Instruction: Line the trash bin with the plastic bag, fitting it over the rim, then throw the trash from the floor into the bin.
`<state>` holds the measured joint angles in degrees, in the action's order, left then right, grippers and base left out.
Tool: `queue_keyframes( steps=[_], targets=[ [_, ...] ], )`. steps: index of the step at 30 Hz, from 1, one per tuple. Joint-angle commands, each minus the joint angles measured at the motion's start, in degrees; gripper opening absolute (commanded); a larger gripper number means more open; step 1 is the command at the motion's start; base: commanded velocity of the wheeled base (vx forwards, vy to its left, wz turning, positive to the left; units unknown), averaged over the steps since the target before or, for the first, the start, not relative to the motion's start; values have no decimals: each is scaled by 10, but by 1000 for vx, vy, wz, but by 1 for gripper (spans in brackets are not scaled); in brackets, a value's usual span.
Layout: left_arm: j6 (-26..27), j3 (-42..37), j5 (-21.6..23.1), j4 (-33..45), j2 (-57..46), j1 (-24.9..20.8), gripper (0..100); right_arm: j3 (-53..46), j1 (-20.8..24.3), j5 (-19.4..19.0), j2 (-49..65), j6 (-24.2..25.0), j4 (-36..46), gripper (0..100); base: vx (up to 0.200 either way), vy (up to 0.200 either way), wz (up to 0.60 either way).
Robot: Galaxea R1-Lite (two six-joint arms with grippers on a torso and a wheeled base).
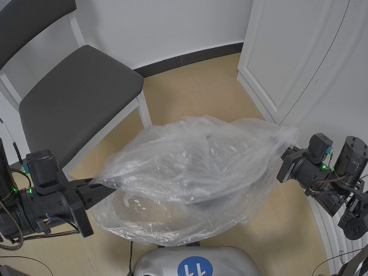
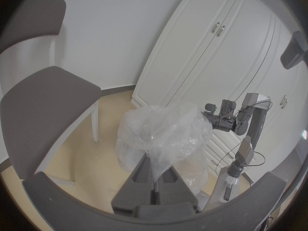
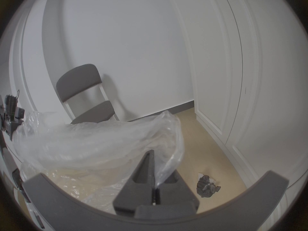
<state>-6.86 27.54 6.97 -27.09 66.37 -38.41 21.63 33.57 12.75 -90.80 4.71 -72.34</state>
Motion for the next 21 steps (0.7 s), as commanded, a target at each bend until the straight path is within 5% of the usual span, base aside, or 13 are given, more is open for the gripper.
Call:
queue_keyframes(
  steps=[1,12,21],
  targets=[
    [-3,0,1,-8,49,0,0,-14,-1,0,-7,-12,4,0,0,0,0],
    [-1,4,5,-119,173,20,0,-30,-18,-4,-49,-28,1,0,0,0,0],
    [-3,44,17,-301,332,17,0,-5,-16,-10,-105,-5,-35,0,0,0,0]
  ],
)
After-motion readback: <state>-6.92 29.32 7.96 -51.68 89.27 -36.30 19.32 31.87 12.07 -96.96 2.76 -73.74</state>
